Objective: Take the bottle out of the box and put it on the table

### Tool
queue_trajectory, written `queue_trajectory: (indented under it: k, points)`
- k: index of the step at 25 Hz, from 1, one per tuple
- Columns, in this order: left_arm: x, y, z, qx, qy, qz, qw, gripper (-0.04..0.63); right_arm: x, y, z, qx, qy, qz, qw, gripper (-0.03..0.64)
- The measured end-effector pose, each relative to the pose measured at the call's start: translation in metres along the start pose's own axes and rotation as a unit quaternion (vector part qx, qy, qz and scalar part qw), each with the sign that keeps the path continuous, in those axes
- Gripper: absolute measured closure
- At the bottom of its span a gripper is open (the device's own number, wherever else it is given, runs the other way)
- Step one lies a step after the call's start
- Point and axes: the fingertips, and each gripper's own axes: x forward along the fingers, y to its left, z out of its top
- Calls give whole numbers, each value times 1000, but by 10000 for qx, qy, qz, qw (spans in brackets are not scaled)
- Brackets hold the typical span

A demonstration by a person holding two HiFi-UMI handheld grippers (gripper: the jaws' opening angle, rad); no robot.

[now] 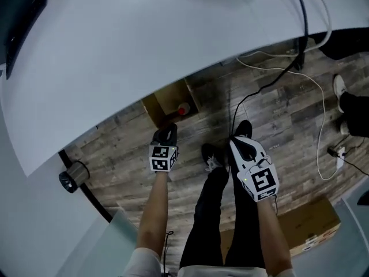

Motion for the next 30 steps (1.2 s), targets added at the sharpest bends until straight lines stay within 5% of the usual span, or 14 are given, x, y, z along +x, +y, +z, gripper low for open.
queue_trajectory:
  k: [9,14,18,30]
  points:
    - [78,13,-56,351,347,-100,9987,472,38,2,-34,-429,182,385,9982,577]
    - [119,22,-77,17,321,45,9995,437,40,-16,-65,-354,209,313,9987,577]
    - [142,29,-87,258,485,88,9985,379,47,-25,-82,-316,213,273,9989,577]
    - [165,38,-111,202,655,324,9971,423,43,-27,-83,-434,123,307,9985,577]
